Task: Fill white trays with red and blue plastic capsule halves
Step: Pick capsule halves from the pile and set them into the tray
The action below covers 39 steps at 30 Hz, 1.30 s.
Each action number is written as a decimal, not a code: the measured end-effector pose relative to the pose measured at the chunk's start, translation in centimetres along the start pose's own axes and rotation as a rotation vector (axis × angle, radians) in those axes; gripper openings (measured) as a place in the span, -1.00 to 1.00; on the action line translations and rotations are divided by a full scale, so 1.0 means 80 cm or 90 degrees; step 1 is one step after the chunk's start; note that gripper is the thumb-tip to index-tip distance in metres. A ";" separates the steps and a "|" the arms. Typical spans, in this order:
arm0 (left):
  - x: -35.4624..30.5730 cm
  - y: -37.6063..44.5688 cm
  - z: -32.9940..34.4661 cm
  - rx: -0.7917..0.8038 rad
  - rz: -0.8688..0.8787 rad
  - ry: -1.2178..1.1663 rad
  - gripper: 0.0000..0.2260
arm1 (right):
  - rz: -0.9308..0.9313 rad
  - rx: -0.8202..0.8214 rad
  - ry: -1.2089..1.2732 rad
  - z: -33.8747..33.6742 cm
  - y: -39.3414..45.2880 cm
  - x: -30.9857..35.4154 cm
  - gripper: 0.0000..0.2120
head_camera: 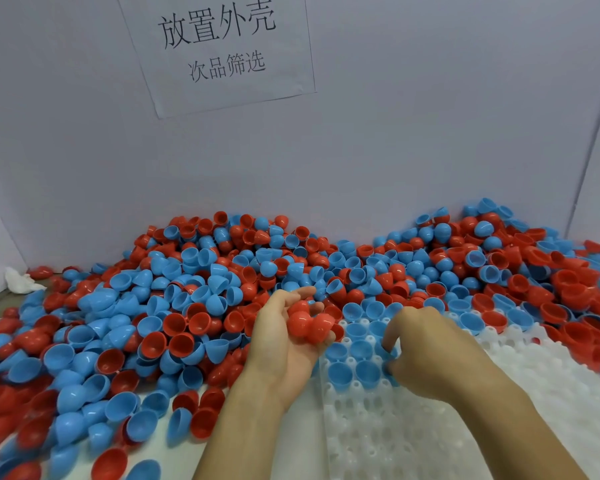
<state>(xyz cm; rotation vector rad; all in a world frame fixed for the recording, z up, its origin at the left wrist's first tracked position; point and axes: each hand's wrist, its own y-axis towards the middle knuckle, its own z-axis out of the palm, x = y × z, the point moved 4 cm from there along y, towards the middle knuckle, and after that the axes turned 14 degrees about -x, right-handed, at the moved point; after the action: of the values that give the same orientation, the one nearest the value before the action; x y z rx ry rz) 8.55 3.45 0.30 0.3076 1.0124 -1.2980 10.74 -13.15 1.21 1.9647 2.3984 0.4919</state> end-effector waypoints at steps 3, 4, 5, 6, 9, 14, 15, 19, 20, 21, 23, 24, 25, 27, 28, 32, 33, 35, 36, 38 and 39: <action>0.000 0.000 0.001 0.007 0.001 -0.013 -0.77 | -0.009 -0.030 0.016 -0.005 0.003 0.000 -0.85; 0.000 0.000 0.001 0.009 0.000 -0.019 -0.77 | -0.013 -0.039 0.018 -0.006 0.003 0.000 -0.87; 0.000 0.000 0.002 0.011 -0.002 -0.025 -0.76 | -0.016 -0.041 0.017 -0.006 0.004 0.000 -0.86; 0.000 0.000 0.002 0.012 -0.003 -0.031 -0.75 | -0.017 -0.037 0.016 -0.004 0.003 0.001 -0.84; 0.001 0.001 0.003 0.008 0.000 -0.039 -0.74 | -0.019 -0.048 0.031 0.000 0.007 -0.002 -0.87; 0.002 0.005 0.004 -0.002 0.034 -0.023 -0.80 | 0.002 -0.116 0.395 -0.017 0.009 0.013 -0.80; 0.003 0.005 0.005 0.002 0.043 -0.018 -0.81 | 0.000 -0.079 0.457 -0.017 0.007 0.022 -0.75; 0.007 0.004 0.011 0.025 0.077 0.043 -0.83 | -0.001 -0.070 0.570 -0.015 0.004 0.041 -0.81; 0.008 0.003 0.012 0.030 0.075 0.053 -0.84 | 0.009 -0.079 0.597 -0.016 0.005 0.038 -0.84; 0.009 0.002 0.012 0.029 0.068 0.052 -0.84 | 0.022 -0.085 0.619 -0.017 0.006 0.035 -0.85; 0.011 0.001 0.009 0.001 0.044 0.042 -0.84 | 0.055 -0.098 0.651 -0.020 0.007 0.026 -0.87; 0.011 0.001 0.008 -0.019 0.031 0.039 -0.83 | 0.071 -0.106 0.670 -0.021 0.007 0.023 -0.87; 0.011 0.001 0.006 -0.034 0.020 0.036 -0.82 | 0.082 -0.115 0.686 -0.022 0.008 0.020 -0.86; 0.011 0.001 0.005 -0.049 0.011 0.027 -0.81 | 0.081 -0.133 0.688 -0.024 0.009 0.020 -0.85; 0.010 0.001 0.006 -0.052 0.010 0.021 -0.83 | 0.071 -0.136 0.680 -0.024 0.009 0.021 -0.84; 0.011 0.002 0.004 -0.048 0.001 0.051 -0.73 | 0.023 -0.124 0.662 -0.024 0.008 0.025 -0.82; 0.013 0.004 0.004 -0.038 -0.006 0.073 -0.66 | 0.018 -0.131 0.662 -0.025 0.009 0.025 -0.82; 0.016 0.005 0.004 -0.004 -0.018 0.115 -0.59 | 0.014 -0.157 0.639 -0.026 0.010 0.021 -0.83; 0.017 0.005 0.005 0.012 -0.018 0.127 -0.59 | 0.015 -0.173 0.613 -0.026 0.011 0.018 -0.83; 0.017 0.006 0.007 0.043 0.009 0.127 -0.62 | 0.016 -0.211 0.534 -0.028 0.011 0.011 -0.81; 0.016 0.006 0.008 0.058 0.036 0.130 -0.62 | 0.017 -0.224 0.501 -0.028 0.011 0.009 -0.79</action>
<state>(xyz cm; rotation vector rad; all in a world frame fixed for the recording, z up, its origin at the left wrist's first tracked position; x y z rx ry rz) 9.18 2.35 -0.45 0.5443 1.1088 -1.2816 10.97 -12.87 3.72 1.8544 2.3609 1.8277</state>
